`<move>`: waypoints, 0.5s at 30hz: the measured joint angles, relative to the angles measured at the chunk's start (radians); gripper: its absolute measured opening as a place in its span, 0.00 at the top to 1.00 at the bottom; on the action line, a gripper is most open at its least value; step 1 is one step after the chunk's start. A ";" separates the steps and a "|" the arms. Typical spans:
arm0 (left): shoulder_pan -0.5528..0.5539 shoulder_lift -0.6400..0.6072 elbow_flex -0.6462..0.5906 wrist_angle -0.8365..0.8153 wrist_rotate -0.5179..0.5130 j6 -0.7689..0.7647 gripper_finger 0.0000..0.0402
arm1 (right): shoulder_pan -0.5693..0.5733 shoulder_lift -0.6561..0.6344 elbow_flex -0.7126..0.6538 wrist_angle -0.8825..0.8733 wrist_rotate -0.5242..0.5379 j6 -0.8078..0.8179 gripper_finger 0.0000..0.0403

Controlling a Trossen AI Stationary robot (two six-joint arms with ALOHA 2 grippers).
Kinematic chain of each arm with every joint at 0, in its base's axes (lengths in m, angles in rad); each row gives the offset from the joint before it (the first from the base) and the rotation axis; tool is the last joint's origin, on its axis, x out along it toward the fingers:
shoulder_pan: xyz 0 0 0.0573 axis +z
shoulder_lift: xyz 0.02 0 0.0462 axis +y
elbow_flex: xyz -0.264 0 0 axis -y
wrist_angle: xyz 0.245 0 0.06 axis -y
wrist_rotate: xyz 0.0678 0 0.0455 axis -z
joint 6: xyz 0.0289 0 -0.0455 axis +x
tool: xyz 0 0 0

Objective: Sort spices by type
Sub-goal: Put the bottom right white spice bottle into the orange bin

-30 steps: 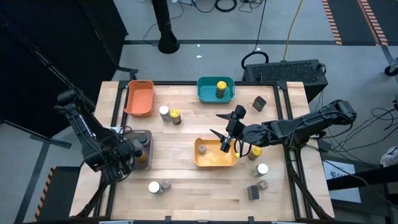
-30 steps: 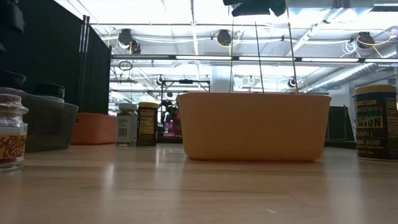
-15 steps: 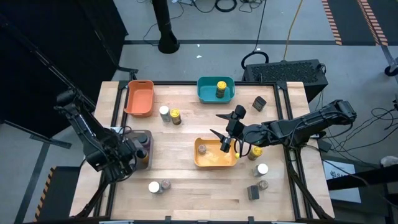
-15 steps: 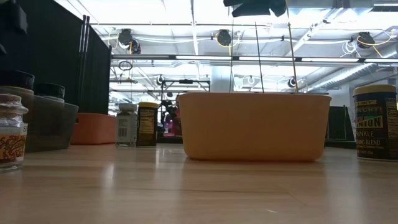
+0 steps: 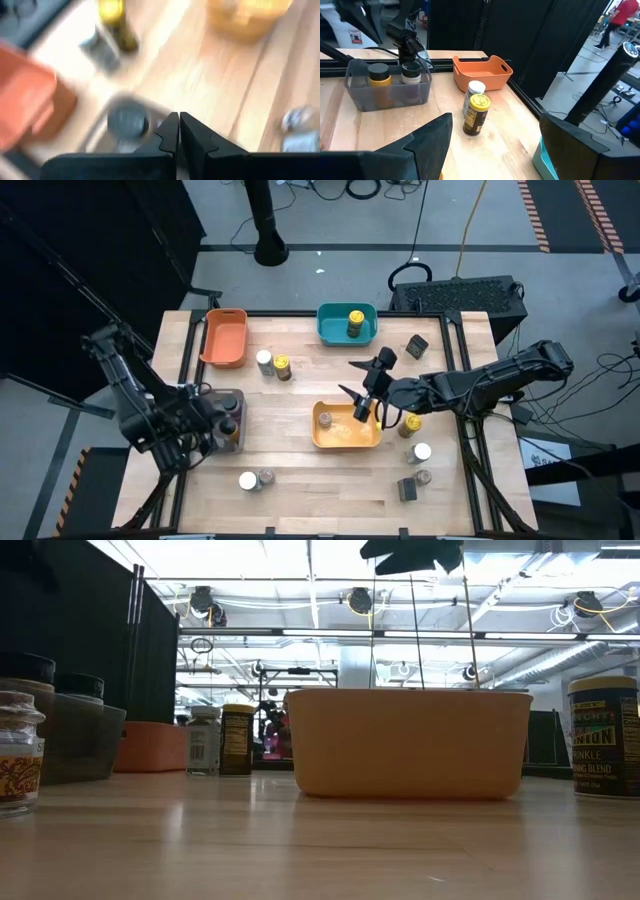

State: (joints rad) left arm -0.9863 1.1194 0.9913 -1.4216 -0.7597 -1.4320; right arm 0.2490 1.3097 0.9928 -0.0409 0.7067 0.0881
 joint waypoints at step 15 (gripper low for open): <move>0.192 0.000 0.025 0.585 -0.087 0.962 0.98 | -0.171 0.000 0.062 -0.388 -0.078 0.377 0.31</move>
State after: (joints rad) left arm -0.7942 1.1198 1.0162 -0.8363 -0.8468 -0.4703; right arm 0.0784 1.3095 1.0548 -0.4287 0.6284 0.4648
